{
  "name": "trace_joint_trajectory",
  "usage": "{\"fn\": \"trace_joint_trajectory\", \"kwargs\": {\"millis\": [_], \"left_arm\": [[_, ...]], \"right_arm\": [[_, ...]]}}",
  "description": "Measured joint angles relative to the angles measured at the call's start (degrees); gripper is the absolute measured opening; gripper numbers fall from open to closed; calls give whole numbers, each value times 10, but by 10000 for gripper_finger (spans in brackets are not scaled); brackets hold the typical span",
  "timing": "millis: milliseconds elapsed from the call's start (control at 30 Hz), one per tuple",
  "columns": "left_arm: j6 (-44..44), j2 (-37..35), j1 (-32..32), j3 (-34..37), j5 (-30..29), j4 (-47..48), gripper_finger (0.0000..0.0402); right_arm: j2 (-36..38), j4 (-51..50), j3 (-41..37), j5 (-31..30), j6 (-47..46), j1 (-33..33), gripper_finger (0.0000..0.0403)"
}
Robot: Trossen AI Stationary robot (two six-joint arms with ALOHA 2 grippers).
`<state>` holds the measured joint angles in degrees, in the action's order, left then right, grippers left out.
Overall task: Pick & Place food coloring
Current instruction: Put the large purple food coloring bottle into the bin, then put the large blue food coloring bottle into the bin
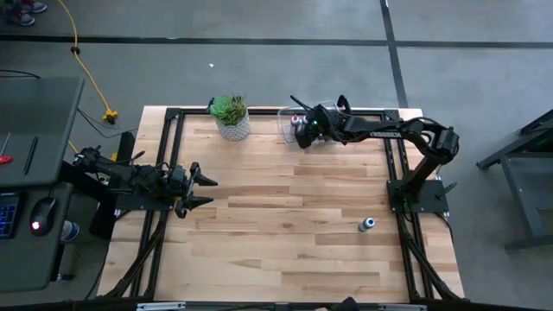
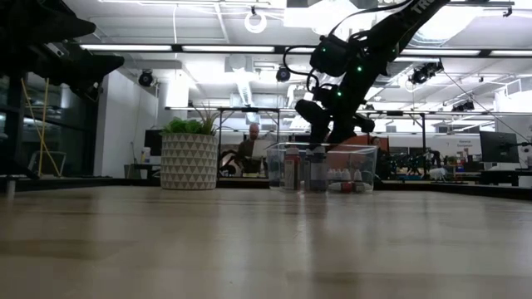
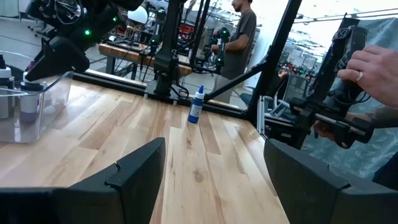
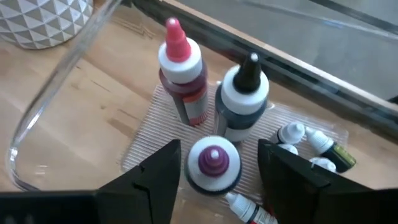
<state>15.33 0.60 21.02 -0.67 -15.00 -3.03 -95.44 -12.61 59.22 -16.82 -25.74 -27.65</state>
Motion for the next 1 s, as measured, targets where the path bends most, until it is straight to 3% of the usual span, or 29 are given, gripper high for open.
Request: {"fn": "trace_joint_trajectory", "kwargs": {"millis": [233,433,767,1000], "left_arm": [[0,0,0,0,0,0,271],[0,0,0,0,0,0,271],[0,0,0,0,0,0,271],[0,0,0,0,0,0,271]], "right_arm": [[0,-22,28,10,32,-1,235],[14,-97,93,11,71,1,245],[89,-250,220,3,140,28,246],[161,-333,225,-2,139,91,246]]}}
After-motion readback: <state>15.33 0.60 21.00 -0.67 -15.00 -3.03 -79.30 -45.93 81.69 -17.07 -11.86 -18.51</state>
